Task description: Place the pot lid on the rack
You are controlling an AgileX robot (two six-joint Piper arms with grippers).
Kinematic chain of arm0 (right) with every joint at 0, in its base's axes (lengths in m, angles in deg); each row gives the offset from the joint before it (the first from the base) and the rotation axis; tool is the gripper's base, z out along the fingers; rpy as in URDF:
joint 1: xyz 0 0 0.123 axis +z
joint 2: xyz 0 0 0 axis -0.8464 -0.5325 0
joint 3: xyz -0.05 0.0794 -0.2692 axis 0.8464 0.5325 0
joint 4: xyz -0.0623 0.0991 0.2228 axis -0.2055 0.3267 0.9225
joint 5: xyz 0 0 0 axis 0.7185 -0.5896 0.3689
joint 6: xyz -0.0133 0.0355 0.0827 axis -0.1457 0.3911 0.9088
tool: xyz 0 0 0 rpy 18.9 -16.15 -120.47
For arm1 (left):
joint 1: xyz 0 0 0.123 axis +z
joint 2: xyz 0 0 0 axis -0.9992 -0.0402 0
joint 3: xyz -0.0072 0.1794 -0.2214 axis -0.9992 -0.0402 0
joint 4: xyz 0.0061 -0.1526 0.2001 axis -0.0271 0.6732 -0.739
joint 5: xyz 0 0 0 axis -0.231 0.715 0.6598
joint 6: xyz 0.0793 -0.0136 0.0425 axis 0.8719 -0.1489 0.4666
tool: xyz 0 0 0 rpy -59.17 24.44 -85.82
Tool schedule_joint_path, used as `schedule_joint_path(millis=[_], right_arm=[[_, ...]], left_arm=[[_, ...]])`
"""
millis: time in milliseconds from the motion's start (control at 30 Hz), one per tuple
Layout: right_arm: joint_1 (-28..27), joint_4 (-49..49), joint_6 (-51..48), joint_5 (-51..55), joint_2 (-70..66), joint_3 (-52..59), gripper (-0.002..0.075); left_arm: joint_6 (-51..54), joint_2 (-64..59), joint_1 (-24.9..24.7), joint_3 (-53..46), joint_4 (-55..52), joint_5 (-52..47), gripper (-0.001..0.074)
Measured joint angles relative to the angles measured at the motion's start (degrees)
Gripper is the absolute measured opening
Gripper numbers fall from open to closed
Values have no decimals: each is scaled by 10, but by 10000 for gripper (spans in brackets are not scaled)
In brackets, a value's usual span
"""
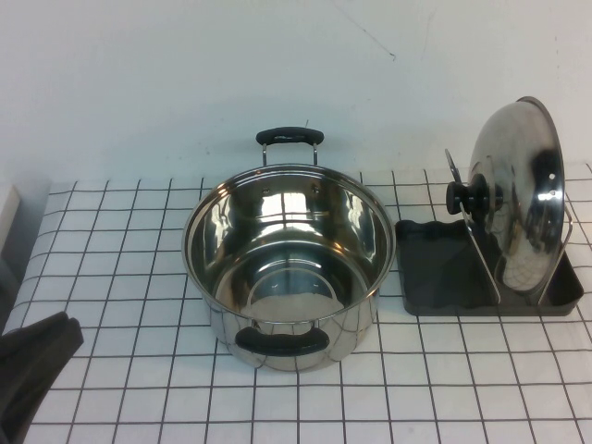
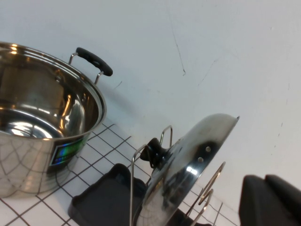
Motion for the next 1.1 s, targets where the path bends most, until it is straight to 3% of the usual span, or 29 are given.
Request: schedule_joint_path(millis=[333,800,1100], right_arm=[[0,0,0,1,0,0,1],[0,1,0,2,0,0,1],[0,1,0,2,0,0,1]], left_arm=[[21,13,22,-9,24,1,-2],[100,190,278,-184,167,73,-2],[103,213,374,-263,187,60,-2]])
